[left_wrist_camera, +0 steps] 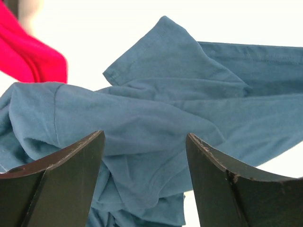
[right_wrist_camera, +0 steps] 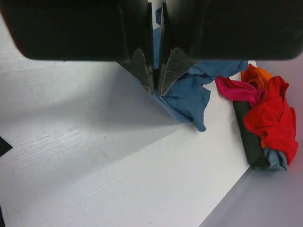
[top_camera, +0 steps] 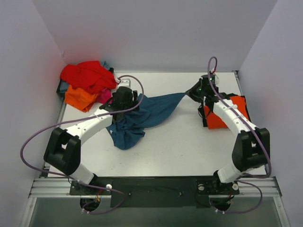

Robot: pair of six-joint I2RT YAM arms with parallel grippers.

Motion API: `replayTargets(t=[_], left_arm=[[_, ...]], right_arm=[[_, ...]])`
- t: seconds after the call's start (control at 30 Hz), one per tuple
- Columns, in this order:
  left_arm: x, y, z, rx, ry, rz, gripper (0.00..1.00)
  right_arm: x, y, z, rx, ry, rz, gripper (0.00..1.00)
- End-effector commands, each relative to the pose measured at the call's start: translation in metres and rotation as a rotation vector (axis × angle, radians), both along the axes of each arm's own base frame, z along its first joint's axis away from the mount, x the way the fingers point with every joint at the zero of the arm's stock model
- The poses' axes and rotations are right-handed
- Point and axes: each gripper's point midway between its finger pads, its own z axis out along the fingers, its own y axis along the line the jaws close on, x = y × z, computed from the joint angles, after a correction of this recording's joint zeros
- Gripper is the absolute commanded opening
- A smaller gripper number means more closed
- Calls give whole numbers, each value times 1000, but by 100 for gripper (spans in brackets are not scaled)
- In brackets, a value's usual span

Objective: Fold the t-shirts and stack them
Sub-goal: Flatten out the tshirt

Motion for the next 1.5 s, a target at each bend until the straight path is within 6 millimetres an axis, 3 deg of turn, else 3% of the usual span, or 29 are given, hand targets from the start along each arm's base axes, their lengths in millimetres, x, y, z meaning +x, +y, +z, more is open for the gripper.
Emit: replayTargets(t=[0.0, 0.13, 0.23, 0.37, 0.67, 0.97, 1.1, 1.17, 1.3, 1.33, 1.37, 1.47], left_arm=[[13, -39, 24, -16, -26, -172, 77], [12, -72, 17, 41, -5, -330, 69], [0, -102, 13, 78, -16, -479, 66], [-17, -126, 0, 145, 6, -600, 66], [-13, -132, -47, 231, 150, -569, 65], [-4, -139, -70, 227, 197, -533, 62], [-2, -144, -74, 217, 197, -530, 54], [0, -143, -76, 228, 197, -519, 46], [4, -141, -76, 247, 195, -498, 20], [5, -140, -74, 246, 191, -490, 7], [6, -139, -72, 250, 186, -483, 0], [13, -136, -56, 214, 165, -437, 0]], right_arm=[[-38, -18, -3, -98, 35, 18, 0], [-50, -22, -16, -107, 74, 33, 0], [-52, -24, -22, -105, 90, 33, 0], [-50, -27, -26, -101, 102, 25, 0], [-49, -29, -30, -86, 114, 19, 0], [-48, -31, -32, -74, 115, 13, 0], [-48, -32, -34, -64, 118, 11, 0], [-47, -32, -35, -56, 120, 9, 0], [-47, -34, -37, -47, 120, 4, 0], [-47, -34, -37, -45, 120, 5, 0], [-47, -34, -37, -43, 121, 5, 0], [-45, -36, -36, -44, 119, 1, 0]])
